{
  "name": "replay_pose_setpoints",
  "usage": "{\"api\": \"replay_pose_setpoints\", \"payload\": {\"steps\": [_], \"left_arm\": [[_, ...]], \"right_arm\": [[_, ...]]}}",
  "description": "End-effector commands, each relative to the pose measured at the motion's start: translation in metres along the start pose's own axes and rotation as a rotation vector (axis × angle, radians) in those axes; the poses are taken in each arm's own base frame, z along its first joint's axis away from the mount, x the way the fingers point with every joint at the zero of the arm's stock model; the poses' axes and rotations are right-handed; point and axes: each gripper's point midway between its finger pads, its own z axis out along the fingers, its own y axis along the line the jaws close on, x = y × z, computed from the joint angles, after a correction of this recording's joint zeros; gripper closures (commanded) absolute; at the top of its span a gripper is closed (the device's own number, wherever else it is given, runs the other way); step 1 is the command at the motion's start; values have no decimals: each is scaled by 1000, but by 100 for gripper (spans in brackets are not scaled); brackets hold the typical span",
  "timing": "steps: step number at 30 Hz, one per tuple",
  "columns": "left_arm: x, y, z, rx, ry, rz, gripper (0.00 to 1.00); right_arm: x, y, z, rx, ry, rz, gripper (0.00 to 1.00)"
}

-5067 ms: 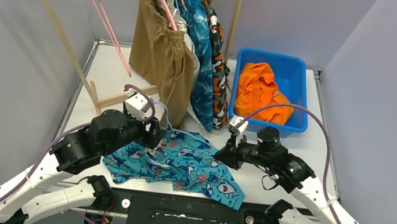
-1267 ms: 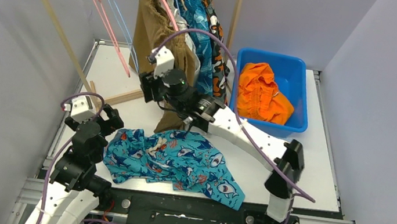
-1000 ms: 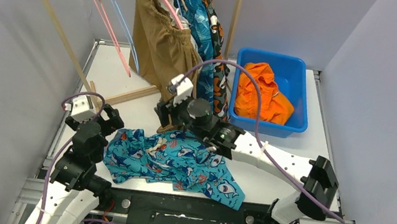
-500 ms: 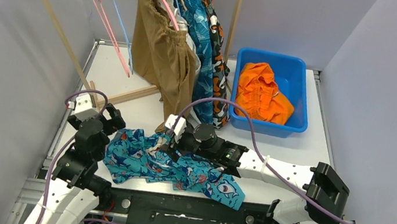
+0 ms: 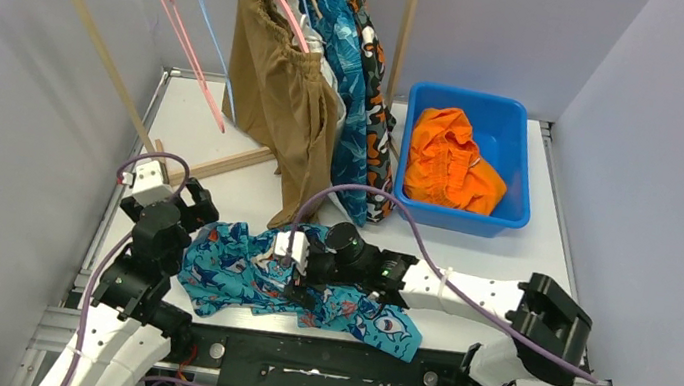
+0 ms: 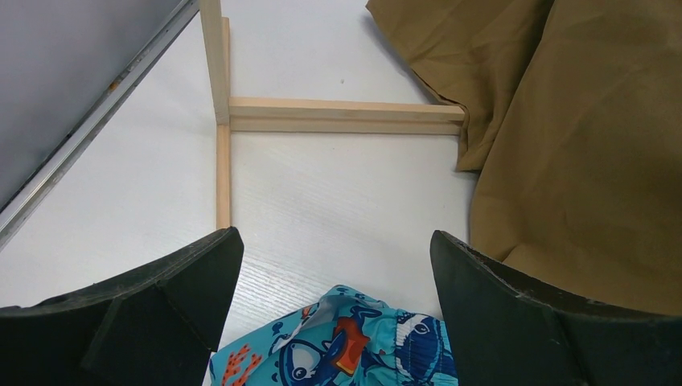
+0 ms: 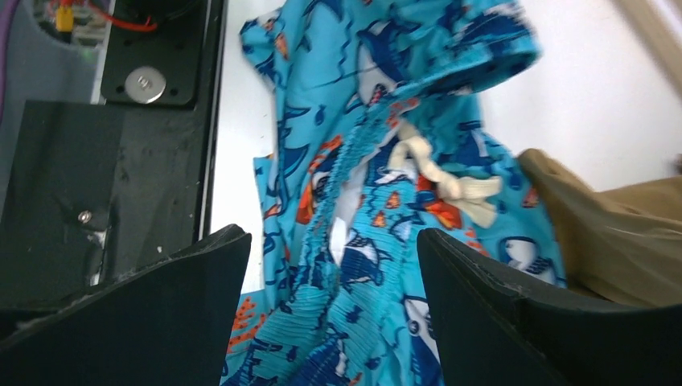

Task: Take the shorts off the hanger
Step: Pick up the shorts at the center of the board.

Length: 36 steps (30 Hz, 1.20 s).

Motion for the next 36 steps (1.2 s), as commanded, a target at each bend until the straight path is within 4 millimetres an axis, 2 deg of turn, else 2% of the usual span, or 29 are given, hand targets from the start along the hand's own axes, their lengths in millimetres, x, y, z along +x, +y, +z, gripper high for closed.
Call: {"api": "replay_pose_setpoints", "payload": {"steps": [1,5,8,10,12,14,16,23,29,32,36], "left_arm": [[-16,-8,-1,30,-43,-20,12],[-17,-5,-1,6,-38,-19,10],[-16,-4,-1,2,-35,-22,10],[-17,-4,-1,4,-38,-23,10],[-17,-5,-1,10,-38,-21,10],[-16,-6,-1,17,-36,-19,10],[-15,-7,-1,19,-34,-18,10],[-15,-9,-1,32,-33,-18,10],[-17,-9,-2,37,-40,-23,10],[-16,-10,-2,42,-37,-22,10],[-16,-10,-2,44,-38,-23,10]], "right_arm": [[-9,14,22,-113,-39,-30,22],[12,9,50,-130,50,5,22],[34,-8,68,-70,138,23,22],[50,-16,75,-40,184,44,22],[66,-15,78,-64,220,82,23],[75,-10,78,-100,255,100,31],[72,-12,73,-104,254,107,43],[32,-16,38,-42,123,40,97],[-17,-24,-16,90,-41,-20,100],[-28,-27,-47,174,-110,-54,100],[-31,-34,-90,315,-185,-41,100]]}}
